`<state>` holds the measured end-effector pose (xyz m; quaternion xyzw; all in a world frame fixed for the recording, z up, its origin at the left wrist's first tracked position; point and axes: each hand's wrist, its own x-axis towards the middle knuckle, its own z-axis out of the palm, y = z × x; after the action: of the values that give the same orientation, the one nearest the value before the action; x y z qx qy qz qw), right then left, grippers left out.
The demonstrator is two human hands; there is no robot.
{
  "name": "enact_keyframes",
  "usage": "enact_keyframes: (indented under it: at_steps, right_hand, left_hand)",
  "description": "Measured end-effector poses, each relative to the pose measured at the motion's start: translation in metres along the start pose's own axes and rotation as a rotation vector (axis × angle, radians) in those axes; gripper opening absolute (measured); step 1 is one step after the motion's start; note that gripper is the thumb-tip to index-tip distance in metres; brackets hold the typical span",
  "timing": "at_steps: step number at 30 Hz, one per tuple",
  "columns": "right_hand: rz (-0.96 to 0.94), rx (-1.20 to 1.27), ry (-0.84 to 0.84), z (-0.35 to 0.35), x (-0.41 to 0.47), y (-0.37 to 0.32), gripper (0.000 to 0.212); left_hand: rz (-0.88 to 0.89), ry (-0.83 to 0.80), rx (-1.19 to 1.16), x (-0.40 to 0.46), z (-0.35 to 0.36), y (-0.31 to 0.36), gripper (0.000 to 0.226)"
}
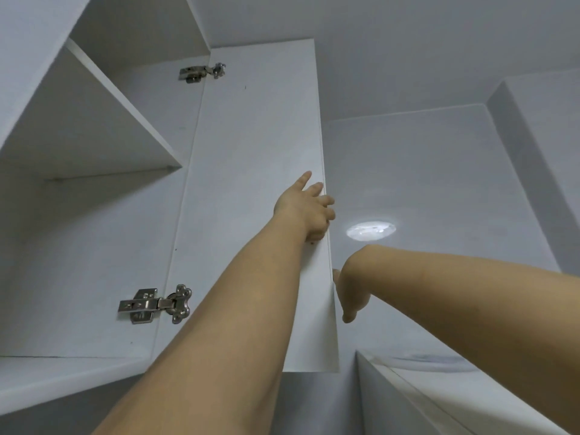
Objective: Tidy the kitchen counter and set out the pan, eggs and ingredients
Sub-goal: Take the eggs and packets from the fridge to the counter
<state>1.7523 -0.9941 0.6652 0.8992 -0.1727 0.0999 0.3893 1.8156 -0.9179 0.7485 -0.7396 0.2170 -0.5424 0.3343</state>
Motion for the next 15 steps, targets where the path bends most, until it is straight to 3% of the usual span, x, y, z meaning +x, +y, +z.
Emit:
enact_keyframes:
  at_steps: [8,15]
  right_hand:
    - [-0.05,0.048,0.003,-0.004,-0.016,0.007,0.074]
    - [-0.092,0.102,0.087,-0.018,-0.068,0.024,0.069]
  left_hand:
    - [0.029,0.161,0.025,-0.011,-0.006,-0.005,0.044]
    - [0.008,0.155,0.002,-0.042,-0.045,-0.026,0.043]
